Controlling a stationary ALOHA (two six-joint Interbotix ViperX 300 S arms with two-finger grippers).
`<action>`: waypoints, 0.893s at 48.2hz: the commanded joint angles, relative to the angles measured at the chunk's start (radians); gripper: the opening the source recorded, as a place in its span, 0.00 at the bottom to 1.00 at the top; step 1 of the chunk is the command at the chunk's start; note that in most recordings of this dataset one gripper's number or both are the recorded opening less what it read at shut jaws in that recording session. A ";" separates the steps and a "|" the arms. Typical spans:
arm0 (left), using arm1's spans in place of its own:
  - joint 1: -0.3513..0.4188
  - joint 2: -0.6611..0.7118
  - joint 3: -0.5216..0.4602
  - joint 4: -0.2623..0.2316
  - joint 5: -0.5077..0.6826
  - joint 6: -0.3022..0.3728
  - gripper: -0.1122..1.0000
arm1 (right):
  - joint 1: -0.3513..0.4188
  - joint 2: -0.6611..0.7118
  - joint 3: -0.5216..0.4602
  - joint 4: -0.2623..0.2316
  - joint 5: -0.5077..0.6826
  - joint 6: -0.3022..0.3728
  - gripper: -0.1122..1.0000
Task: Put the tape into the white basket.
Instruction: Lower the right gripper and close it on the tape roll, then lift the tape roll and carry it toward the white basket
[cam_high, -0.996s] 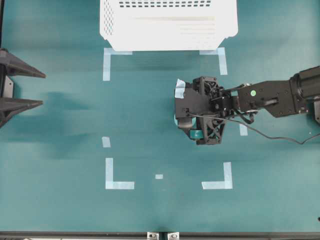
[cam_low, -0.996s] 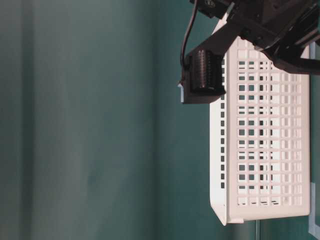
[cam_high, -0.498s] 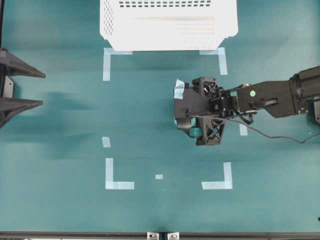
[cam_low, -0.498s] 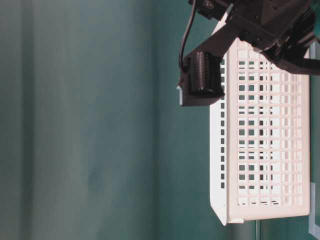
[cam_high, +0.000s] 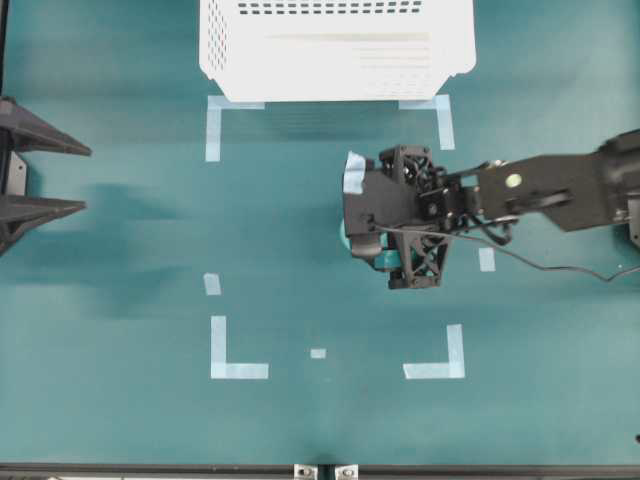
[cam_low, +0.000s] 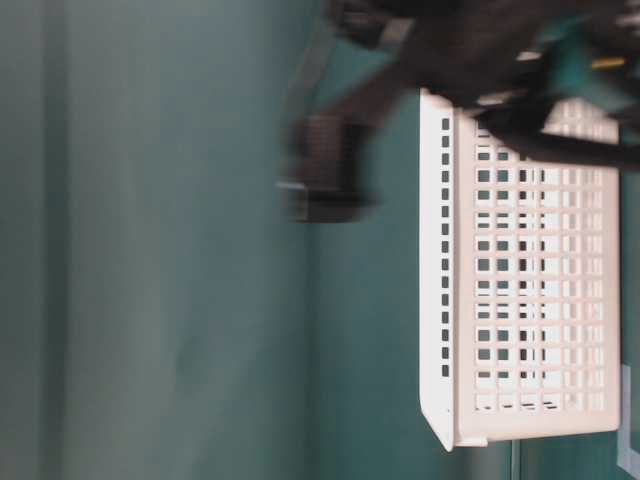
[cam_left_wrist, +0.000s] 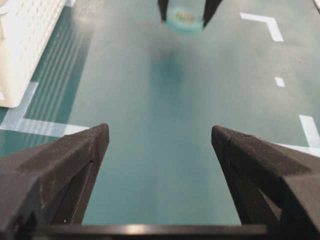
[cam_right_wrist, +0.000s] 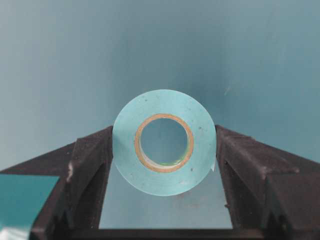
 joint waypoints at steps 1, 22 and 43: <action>0.003 0.008 -0.012 0.003 -0.008 0.002 0.71 | -0.002 -0.097 -0.049 -0.003 0.044 0.000 0.71; 0.006 0.008 -0.012 0.003 -0.008 0.002 0.71 | -0.002 -0.215 -0.114 -0.003 0.230 -0.002 0.71; 0.006 0.008 -0.012 0.003 -0.006 0.002 0.71 | -0.109 -0.206 -0.179 -0.003 0.295 0.000 0.71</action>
